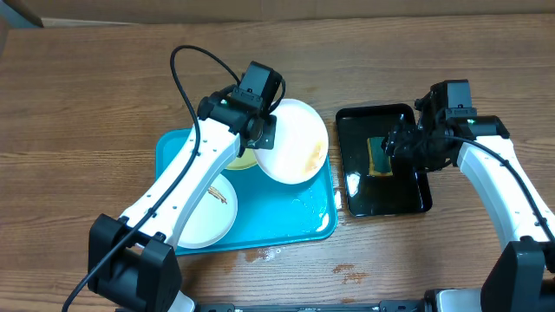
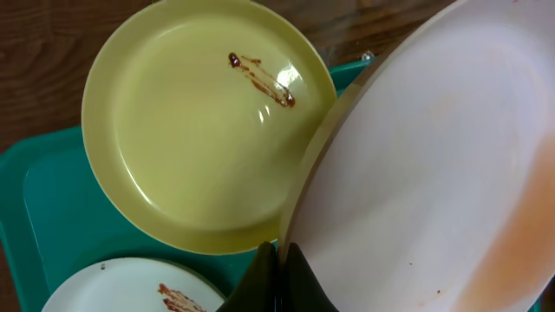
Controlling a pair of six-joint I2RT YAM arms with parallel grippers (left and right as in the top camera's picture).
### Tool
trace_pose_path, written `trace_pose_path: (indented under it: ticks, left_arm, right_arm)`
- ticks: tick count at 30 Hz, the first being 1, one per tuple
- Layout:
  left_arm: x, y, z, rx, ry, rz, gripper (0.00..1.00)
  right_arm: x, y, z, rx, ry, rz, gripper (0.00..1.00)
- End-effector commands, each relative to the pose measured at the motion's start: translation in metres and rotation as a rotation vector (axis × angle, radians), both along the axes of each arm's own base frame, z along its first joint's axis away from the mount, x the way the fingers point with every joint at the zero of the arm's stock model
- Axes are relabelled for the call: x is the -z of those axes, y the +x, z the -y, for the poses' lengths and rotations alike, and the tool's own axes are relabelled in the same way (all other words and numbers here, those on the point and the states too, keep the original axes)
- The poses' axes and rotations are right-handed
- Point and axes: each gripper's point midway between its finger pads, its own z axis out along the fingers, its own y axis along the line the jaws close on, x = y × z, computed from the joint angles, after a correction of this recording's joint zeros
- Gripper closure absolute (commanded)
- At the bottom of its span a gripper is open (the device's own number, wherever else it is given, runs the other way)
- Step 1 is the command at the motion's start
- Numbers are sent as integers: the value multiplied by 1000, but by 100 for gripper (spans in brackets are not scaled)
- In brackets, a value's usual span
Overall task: Clean dirty plates on tray and stack at the side
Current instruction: 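Lift the white plate off the teal tray with the left gripper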
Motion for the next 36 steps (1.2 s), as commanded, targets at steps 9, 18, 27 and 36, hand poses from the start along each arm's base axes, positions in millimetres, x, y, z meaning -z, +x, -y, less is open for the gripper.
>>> trace_pose_path:
  ticks: [9, 18, 27, 36]
  left_arm:
    - [-38, 36, 47, 48, -178, 162, 96]
    - [-60, 44, 95, 129, -251, 289, 96]
    - [-82, 48, 130, 199, -210, 449, 96]
    - [-102, 52, 144, 296, -128, 573, 96]
  right_arm:
    - [-8, 10, 12, 41, 8, 28, 24]
    - [-12, 11, 49, 160, 84, 28, 24]
    - [-12, 10, 78, 242, 82, 34, 23]
    - [-13, 9, 104, 315, 80, 48, 20]
